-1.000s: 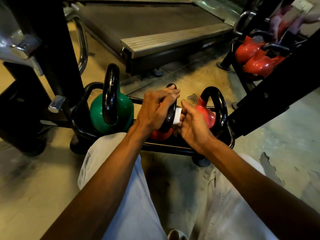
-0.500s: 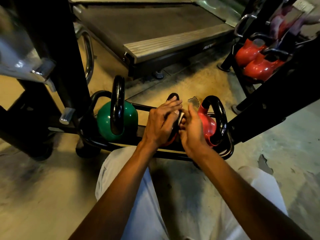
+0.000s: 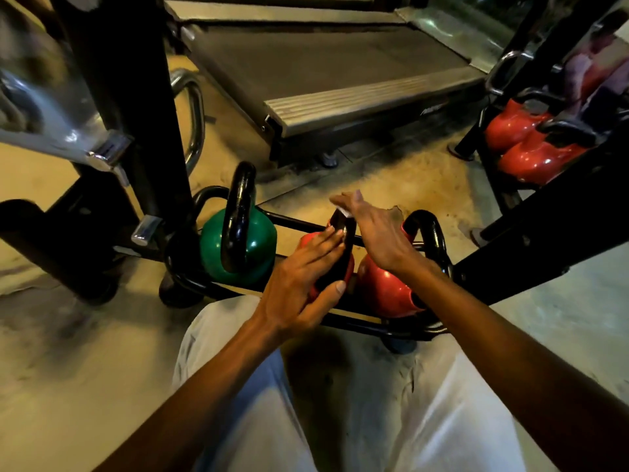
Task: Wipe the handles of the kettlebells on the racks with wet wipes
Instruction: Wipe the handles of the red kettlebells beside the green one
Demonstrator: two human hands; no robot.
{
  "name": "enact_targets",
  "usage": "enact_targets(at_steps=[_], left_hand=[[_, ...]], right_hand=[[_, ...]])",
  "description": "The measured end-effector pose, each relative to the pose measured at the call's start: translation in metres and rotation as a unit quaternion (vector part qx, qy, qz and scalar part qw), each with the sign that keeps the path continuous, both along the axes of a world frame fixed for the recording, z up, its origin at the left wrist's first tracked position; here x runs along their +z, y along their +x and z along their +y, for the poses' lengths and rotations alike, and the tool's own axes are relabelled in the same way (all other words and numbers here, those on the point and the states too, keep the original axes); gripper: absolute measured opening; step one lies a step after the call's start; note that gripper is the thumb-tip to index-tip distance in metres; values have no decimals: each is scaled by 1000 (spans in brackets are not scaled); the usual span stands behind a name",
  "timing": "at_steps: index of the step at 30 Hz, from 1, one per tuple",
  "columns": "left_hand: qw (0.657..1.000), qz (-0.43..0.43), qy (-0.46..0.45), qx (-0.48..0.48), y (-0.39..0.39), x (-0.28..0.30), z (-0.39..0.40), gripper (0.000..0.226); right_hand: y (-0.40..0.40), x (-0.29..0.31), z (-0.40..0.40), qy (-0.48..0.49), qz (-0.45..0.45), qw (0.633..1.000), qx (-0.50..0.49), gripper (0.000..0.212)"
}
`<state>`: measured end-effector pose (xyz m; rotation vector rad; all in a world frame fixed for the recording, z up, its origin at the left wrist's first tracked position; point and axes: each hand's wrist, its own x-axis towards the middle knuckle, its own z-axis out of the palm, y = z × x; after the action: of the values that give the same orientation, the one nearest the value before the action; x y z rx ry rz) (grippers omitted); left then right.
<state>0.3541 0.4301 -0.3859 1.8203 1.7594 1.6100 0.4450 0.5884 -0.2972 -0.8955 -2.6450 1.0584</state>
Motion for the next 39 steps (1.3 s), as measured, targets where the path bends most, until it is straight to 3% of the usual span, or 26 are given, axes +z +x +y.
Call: enact_targets(at_steps=[3, 7, 12, 18, 22, 25, 26, 27, 31, 35, 39], left_hand=[[1000, 2, 1, 7, 10, 2, -10, 56], [1000, 9, 3, 18, 16, 2, -21, 55], [999, 8, -30, 39, 23, 2, -30, 53], [997, -17, -41, 63, 34, 14, -22, 54], [996, -32, -32, 74, 35, 18, -20, 50], [995, -41, -40, 82, 37, 22, -18, 47], [995, -40, -42, 86, 37, 23, -17, 47], [994, -36, -44, 91, 38, 24, -16, 46], [992, -39, -42, 114, 40, 34, -9, 45], [990, -42, -41, 127, 50, 50, 6, 44], [992, -34, -37, 119, 68, 65, 24, 44]], right_hand=[[22, -8, 2, 77, -17, 991, 109, 72], [46, -18, -8, 73, 44, 987, 137, 51], [52, -42, -29, -34, 152, 985, 67, 46], [24, -43, -66, -168, 205, 959, -96, 67], [15, -29, -58, -312, 224, 898, -214, 57], [12, -37, -36, -469, 267, 790, -292, 37], [13, -41, -32, -503, 274, 762, -302, 36], [16, -45, -30, -516, 264, 757, -301, 35], [34, -47, -30, -473, 199, 823, -243, 22], [54, -29, -19, -274, 129, 933, -196, 25], [85, -1, 3, -188, 178, 954, -151, 25]])
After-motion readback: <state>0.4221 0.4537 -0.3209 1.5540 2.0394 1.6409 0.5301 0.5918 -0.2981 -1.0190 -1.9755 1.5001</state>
